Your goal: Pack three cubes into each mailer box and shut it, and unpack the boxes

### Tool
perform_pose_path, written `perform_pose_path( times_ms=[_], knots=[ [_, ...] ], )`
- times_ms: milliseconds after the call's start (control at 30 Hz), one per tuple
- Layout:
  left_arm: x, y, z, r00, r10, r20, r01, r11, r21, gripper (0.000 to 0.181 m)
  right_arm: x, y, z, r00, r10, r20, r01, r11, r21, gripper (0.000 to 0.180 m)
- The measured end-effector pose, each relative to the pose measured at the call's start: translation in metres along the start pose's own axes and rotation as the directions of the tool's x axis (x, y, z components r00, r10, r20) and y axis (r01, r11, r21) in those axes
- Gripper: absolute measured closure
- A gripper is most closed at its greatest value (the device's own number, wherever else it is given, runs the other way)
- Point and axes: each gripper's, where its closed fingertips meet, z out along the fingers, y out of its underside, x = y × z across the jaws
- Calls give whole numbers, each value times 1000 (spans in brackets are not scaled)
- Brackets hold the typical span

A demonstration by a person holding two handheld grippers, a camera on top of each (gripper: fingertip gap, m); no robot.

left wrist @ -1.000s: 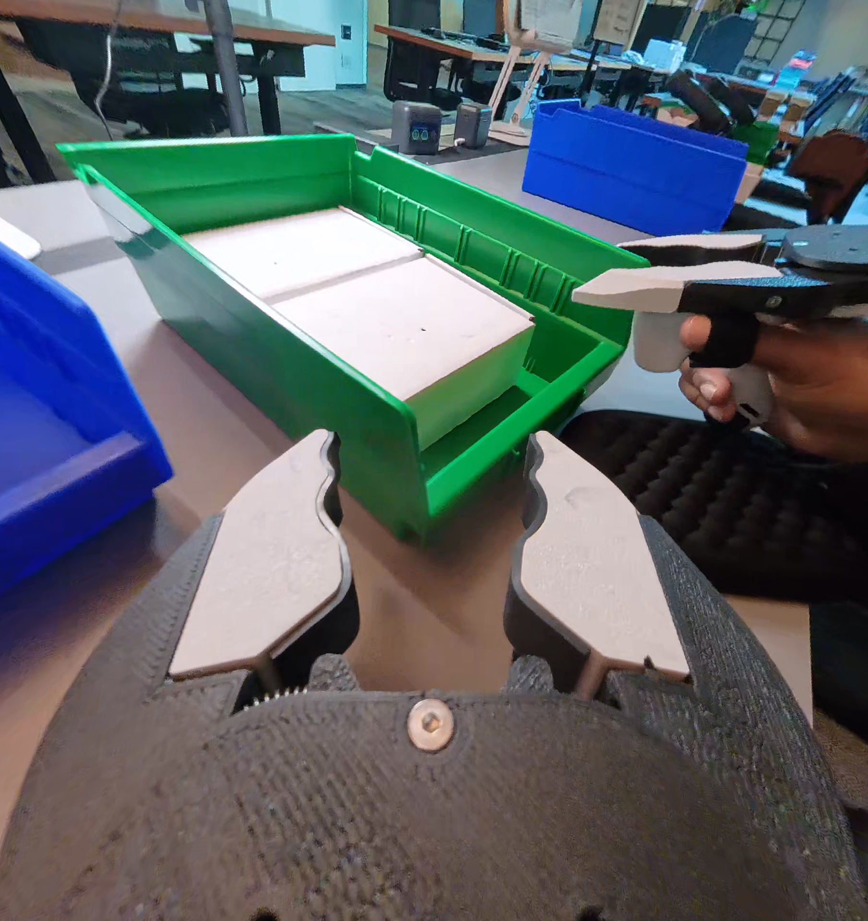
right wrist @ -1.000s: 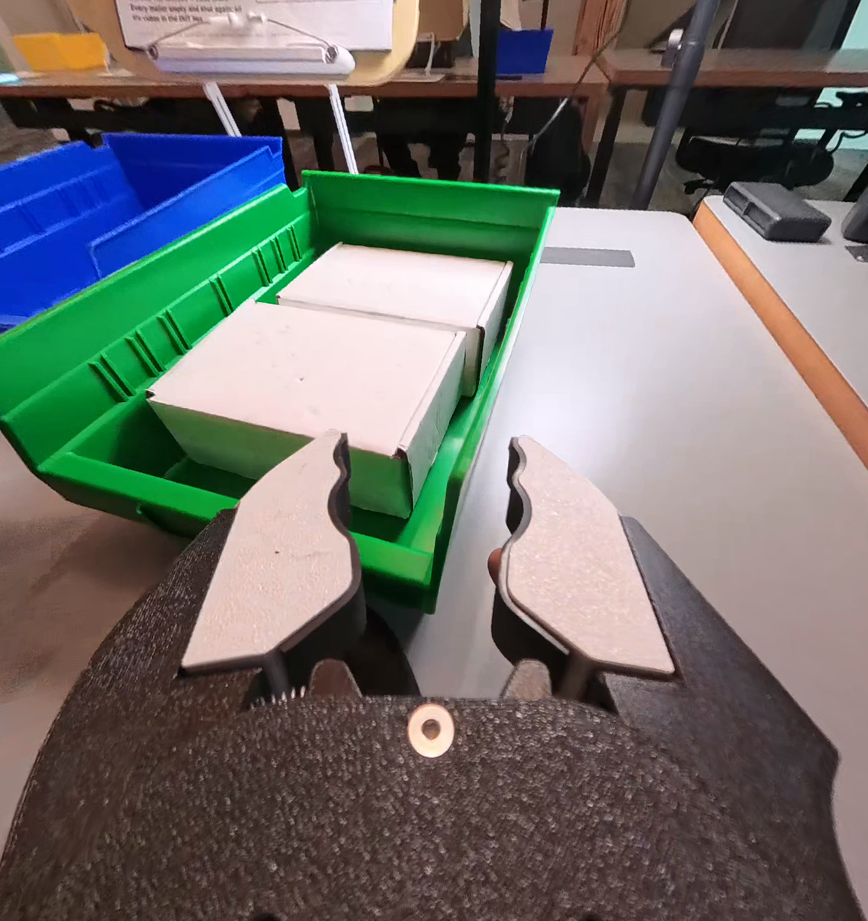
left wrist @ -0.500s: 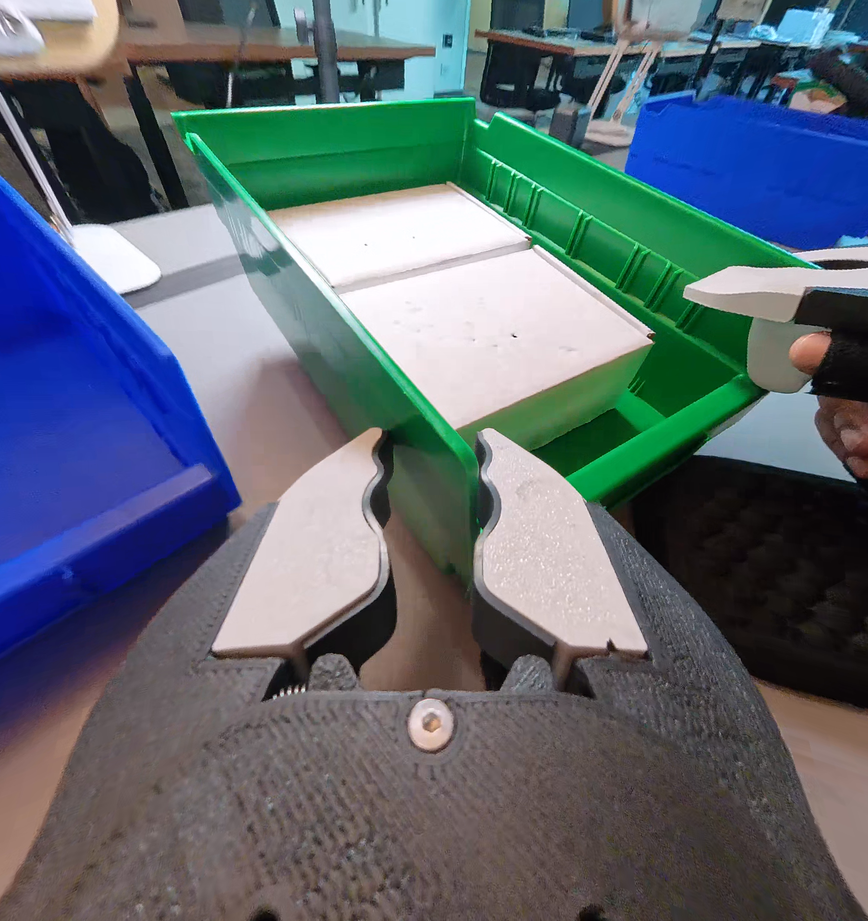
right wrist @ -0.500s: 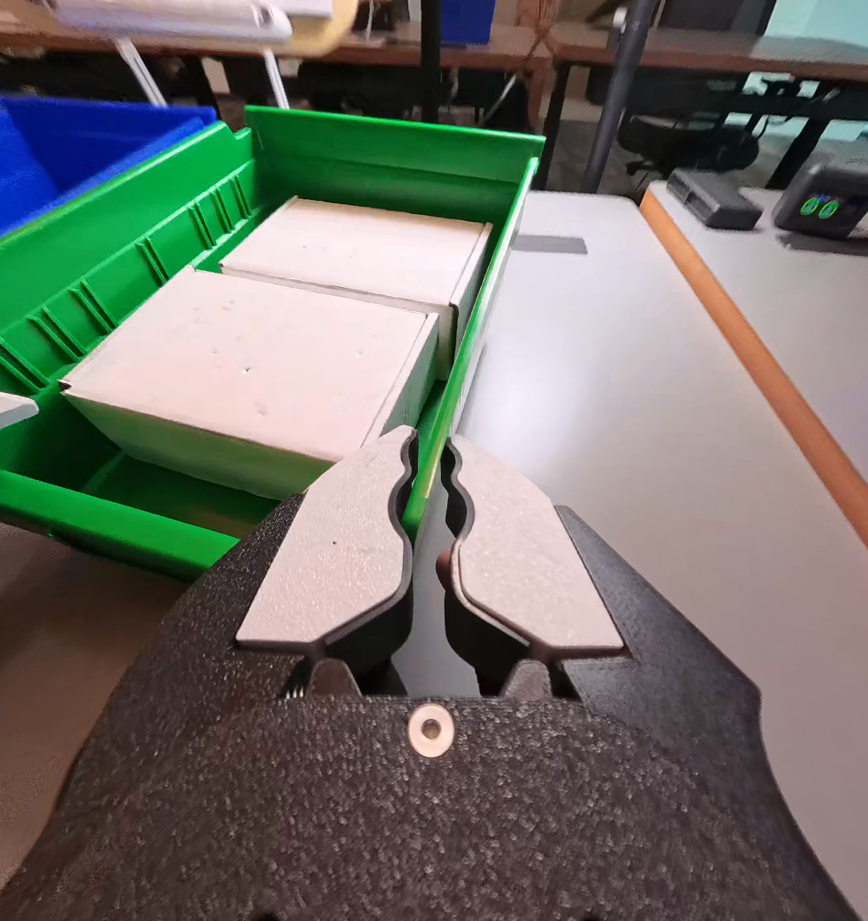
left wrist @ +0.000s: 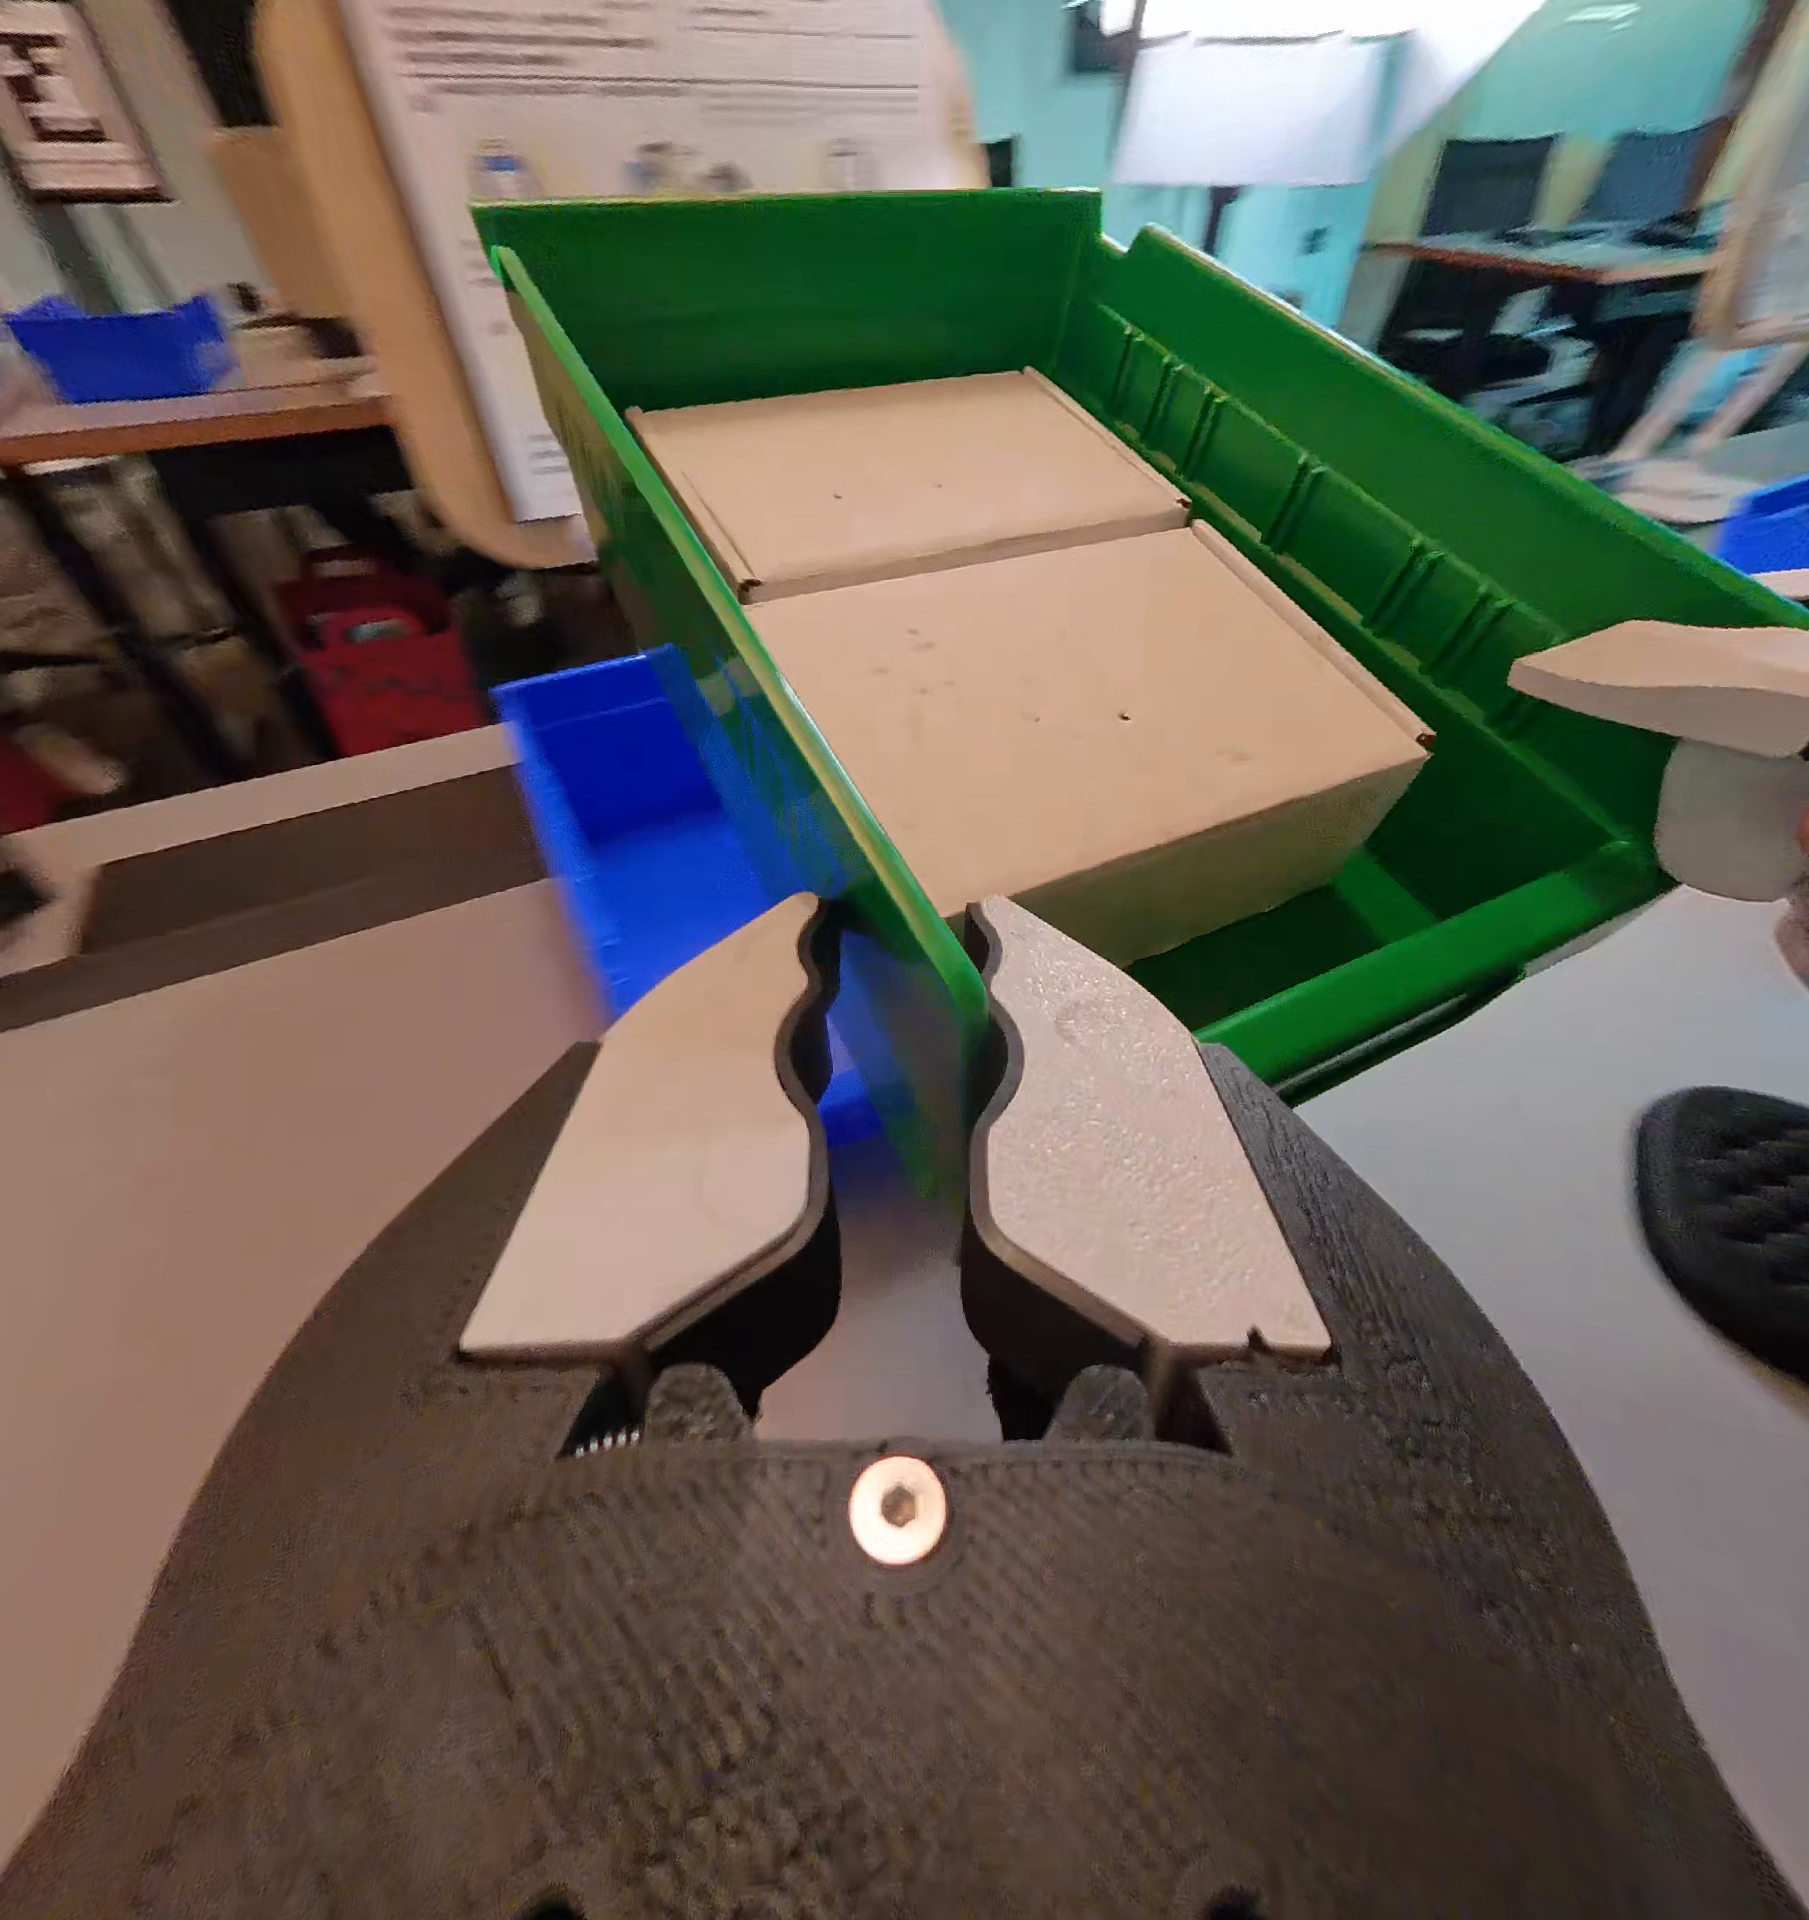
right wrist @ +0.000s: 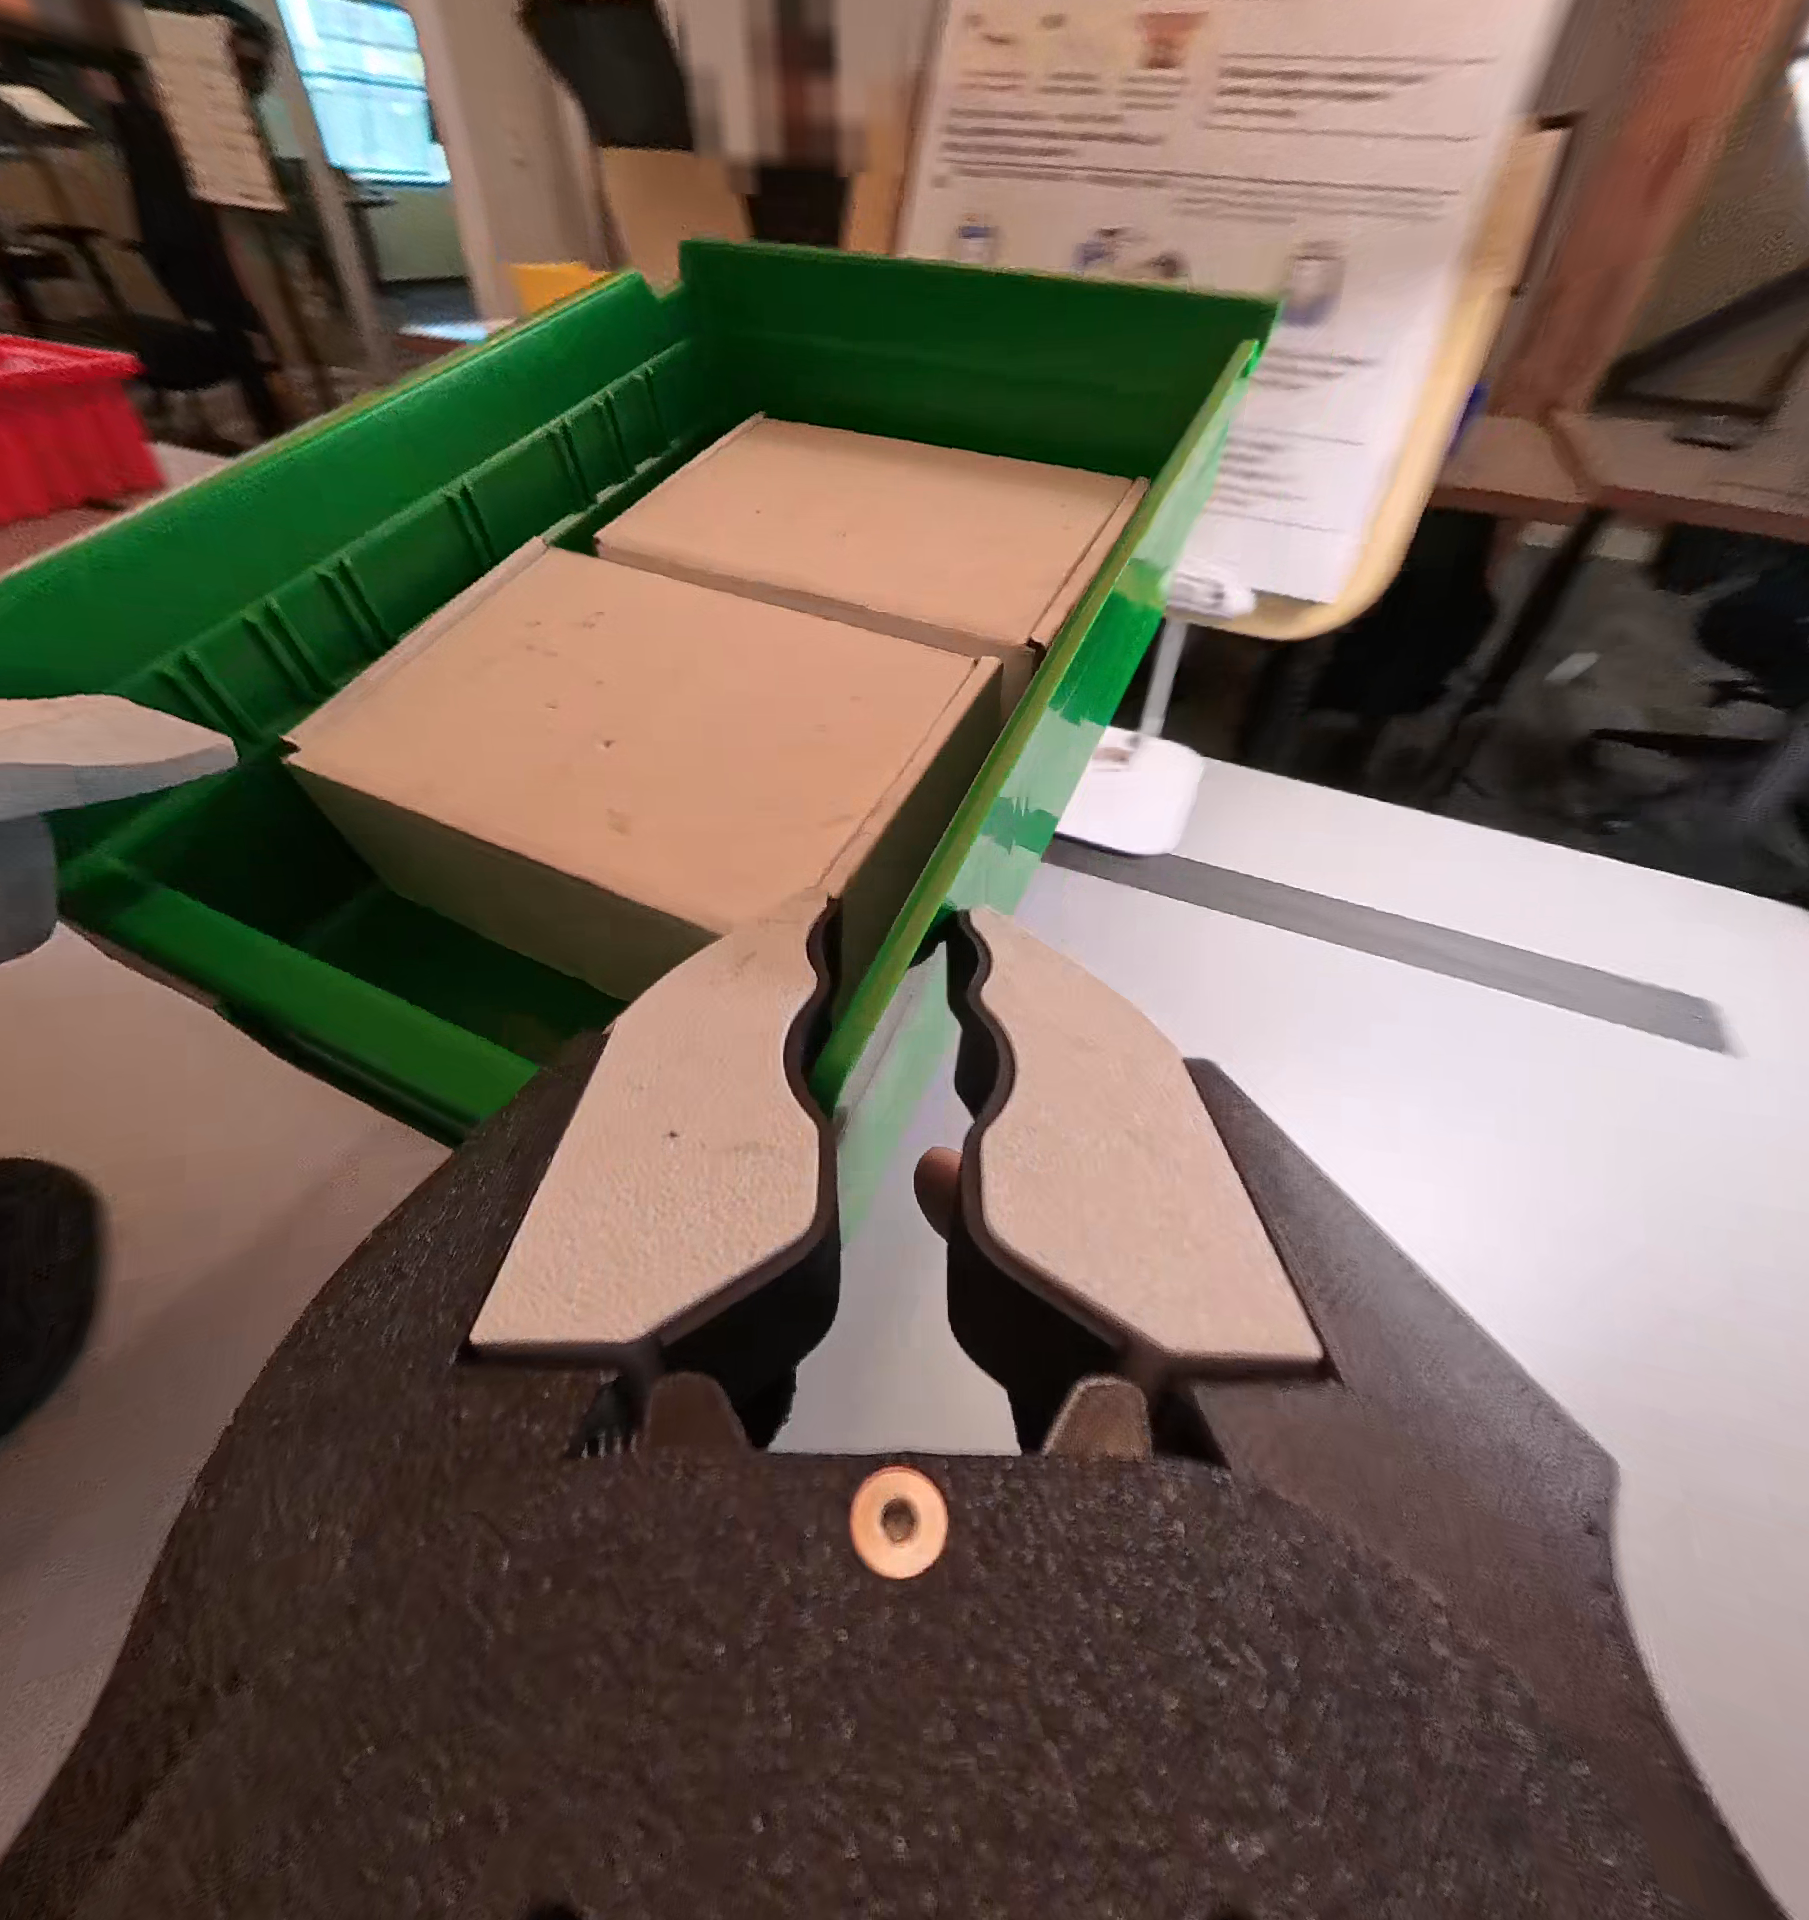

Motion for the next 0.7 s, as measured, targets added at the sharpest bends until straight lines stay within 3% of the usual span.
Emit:
perform_pose_path(
  times_ms=[167, 300, 500, 700],
  knots=[
    [-95, 5, -60, 971, -2, 239, 7, 1000, -18, 164, -96, -11, 68, 975, 25, 219, -16, 999, -41, 158],
    [-152, 22, -99, 923, -23, 385, 35, 999, -25, 168, -162, -11, 104, 951, 16, 309, 0, 999, -50, 158],
    [-202, 57, -128, 890, -69, 450, 101, 994, -49, 168, -227, 17, 137, 909, 34, 416, 23, 991, -132, 154],
    [-230, 115, -109, 898, -157, 411, 202, 977, -69, 169, -247, 63, 162, 881, 41, 472, 52, 982, -182, 148]
  ],
)
